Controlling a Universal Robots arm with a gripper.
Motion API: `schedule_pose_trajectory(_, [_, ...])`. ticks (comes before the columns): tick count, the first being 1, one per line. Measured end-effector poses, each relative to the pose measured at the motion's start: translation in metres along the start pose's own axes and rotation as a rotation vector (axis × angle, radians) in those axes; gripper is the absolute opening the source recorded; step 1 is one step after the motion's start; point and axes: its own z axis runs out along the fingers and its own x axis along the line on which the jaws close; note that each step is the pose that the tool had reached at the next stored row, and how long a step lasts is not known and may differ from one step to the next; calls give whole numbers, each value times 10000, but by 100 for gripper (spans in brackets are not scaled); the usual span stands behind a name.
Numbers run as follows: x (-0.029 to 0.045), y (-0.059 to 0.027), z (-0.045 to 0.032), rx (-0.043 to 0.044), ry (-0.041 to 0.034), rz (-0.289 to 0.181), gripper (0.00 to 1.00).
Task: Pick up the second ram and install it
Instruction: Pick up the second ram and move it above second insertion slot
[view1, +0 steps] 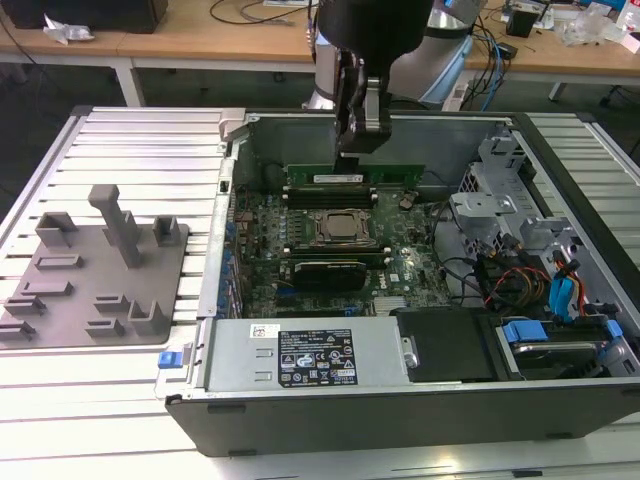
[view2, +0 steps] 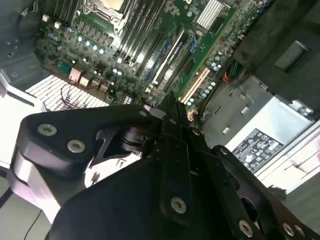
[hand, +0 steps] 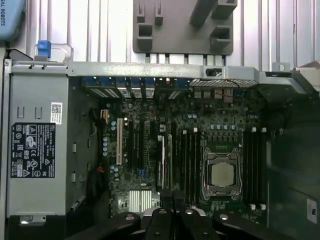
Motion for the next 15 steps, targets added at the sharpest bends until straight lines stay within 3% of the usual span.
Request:
schedule_pose_trajectory(6, [-123, -7, 161, -2, 0, -1, 9])
schedule_pose_trajectory(11, [-147, -15, 366, -8, 1, -1, 9])
schedule_pose_trajectory(15, [-149, -16, 468, -8, 1, 0, 9])
